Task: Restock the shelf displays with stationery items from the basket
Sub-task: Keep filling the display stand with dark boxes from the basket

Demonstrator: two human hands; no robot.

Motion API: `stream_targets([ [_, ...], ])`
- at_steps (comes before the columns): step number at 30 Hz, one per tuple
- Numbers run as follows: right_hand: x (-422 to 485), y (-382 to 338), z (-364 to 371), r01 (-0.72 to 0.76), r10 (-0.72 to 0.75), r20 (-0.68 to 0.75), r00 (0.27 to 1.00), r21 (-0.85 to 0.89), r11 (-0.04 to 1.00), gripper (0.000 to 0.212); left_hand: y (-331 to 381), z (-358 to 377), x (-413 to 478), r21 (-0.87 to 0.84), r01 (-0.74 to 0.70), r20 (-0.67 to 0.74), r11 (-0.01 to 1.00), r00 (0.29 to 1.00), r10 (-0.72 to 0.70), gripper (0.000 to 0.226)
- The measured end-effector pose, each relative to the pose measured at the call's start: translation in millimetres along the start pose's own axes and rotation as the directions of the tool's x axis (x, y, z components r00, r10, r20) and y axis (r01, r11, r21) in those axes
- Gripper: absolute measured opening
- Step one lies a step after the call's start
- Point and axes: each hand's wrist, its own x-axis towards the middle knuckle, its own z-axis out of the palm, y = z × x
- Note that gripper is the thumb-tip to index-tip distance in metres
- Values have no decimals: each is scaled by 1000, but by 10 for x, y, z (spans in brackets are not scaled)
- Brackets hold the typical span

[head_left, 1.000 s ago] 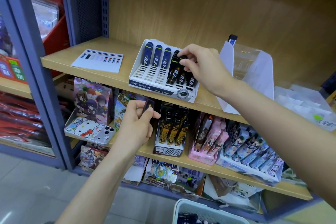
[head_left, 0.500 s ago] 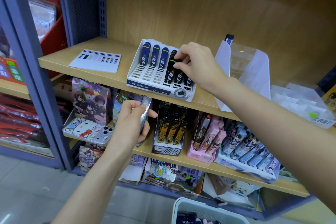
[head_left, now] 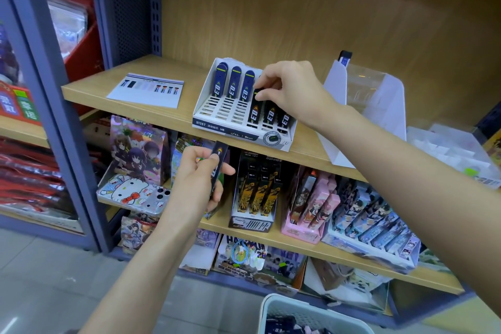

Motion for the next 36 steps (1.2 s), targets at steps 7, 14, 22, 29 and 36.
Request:
stream_targets([
  [7, -131, -78, 36, 22, -28, -27, 999, -210, 977, 24, 14, -15, -8, -95, -20, 69, 995, 997, 27, 18],
  [14, -676, -372, 158, -95, 71, 157, 985, 154, 983, 31, 12, -17, -43, 31, -110, 103, 993, 989, 107, 12],
  [22, -1036, -318, 142, -411, 235, 392, 890, 460, 787, 28, -21, -10, -93, 41, -203, 28, 978, 979, 202, 11],
  [29, -1365, -317, 248, -265, 159, 281, 946, 393, 881, 37, -26, 61, -237, -46, -316, -1, 948, 949, 317, 16],
  [36, -1452, -297, 299, 13, -25, 113, 993, 108, 994, 11, -129, 117, -319, 376, -562, 195, 737, 826, 530, 29],
])
